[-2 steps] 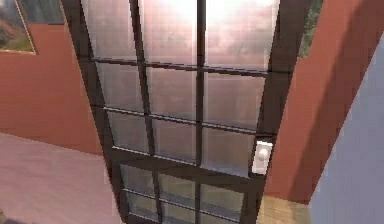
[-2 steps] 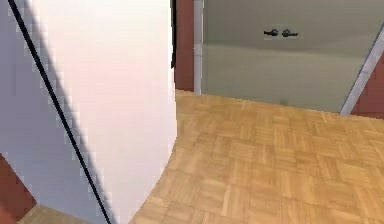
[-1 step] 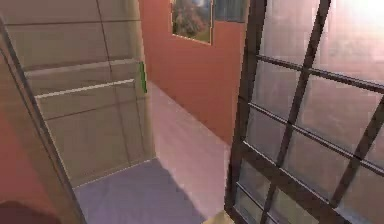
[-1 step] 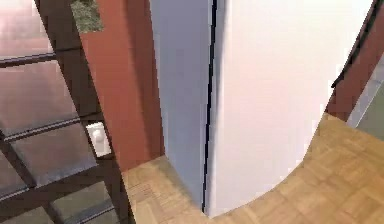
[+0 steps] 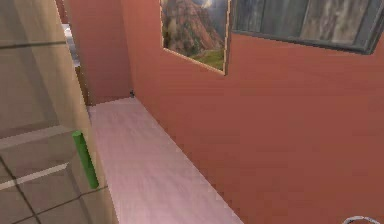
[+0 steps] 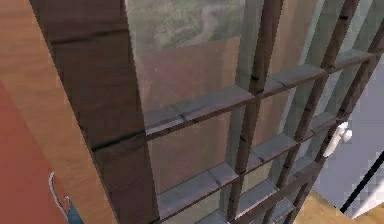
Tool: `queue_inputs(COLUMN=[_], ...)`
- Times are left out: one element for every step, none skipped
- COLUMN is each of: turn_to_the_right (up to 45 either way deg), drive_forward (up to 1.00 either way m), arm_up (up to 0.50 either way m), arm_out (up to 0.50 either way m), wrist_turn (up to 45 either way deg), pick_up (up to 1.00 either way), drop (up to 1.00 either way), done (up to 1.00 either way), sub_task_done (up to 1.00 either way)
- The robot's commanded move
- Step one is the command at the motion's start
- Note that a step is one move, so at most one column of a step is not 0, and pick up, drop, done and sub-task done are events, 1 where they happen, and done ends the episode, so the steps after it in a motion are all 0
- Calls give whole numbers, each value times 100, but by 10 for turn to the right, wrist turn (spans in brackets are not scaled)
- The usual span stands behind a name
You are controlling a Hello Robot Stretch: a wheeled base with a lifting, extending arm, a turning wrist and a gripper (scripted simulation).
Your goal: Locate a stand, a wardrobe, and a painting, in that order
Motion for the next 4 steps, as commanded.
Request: queue_inputs(turn_to_the_right=[-30, 0, -210, 0], drive_forward=[0, 85, 0, 100], arm_up=[0, 0, 0, 0], arm_out=[0, 0, 0, 0], wrist_turn=[0, 0, 0, 0], pick_up=[0, 0, 0, 0], drop=[0, 0, 0, 0], done=[0, 0, 0, 0], sub_task_done=[0, 0, 0, 0])
